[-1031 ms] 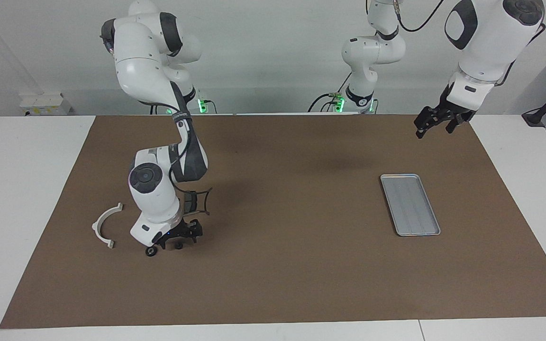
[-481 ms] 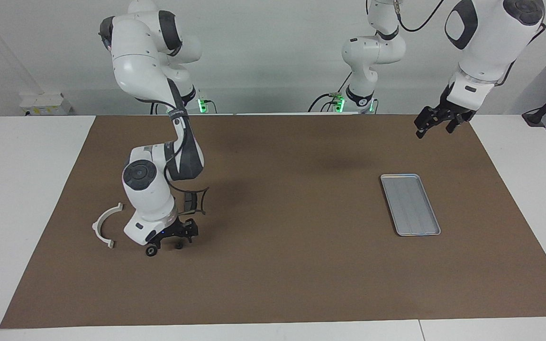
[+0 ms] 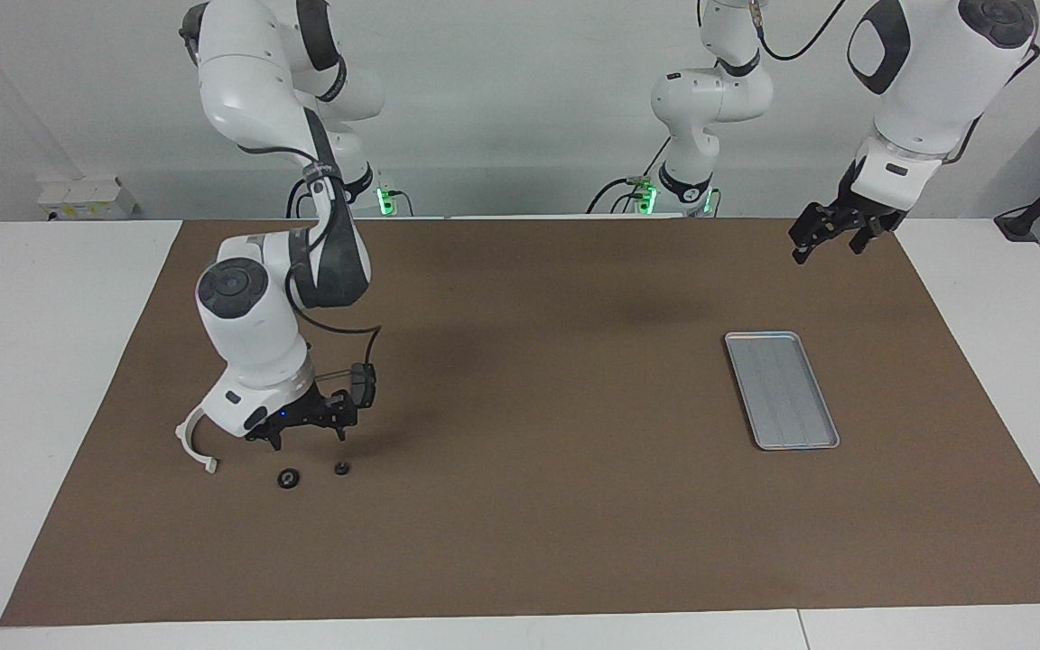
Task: Place bearing gear from tray to pile
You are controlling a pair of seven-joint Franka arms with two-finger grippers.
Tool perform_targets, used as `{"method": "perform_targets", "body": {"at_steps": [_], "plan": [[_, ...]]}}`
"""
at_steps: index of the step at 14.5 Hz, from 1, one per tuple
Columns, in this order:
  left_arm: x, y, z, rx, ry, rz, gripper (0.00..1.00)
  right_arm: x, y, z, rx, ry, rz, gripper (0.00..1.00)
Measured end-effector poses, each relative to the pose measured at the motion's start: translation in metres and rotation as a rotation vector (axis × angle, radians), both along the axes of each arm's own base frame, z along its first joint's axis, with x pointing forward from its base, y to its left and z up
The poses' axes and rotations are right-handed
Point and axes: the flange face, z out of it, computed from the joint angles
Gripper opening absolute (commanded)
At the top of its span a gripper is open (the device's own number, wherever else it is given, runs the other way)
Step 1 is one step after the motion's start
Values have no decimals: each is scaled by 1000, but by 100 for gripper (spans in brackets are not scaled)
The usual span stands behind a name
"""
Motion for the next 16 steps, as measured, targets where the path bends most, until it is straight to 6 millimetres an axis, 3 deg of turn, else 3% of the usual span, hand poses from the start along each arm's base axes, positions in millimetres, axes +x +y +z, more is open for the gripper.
{"method": "perform_targets", "body": {"at_steps": [2,5,10,13,16], "plan": [[0,0,0,0,0,0,100,-18,-3,30,27,15,13,100],[0,0,0,0,0,0,100,-51,-24,82,31,40,43,100],[0,0,0,0,0,0,100,-139,-38,199,22,104,26,100],[0,0,0,0,0,0,100,-174,-40,224,18,164,6,100],[0,0,0,0,0,0,100,-175,-44,215,17,196,-12,100]]}}
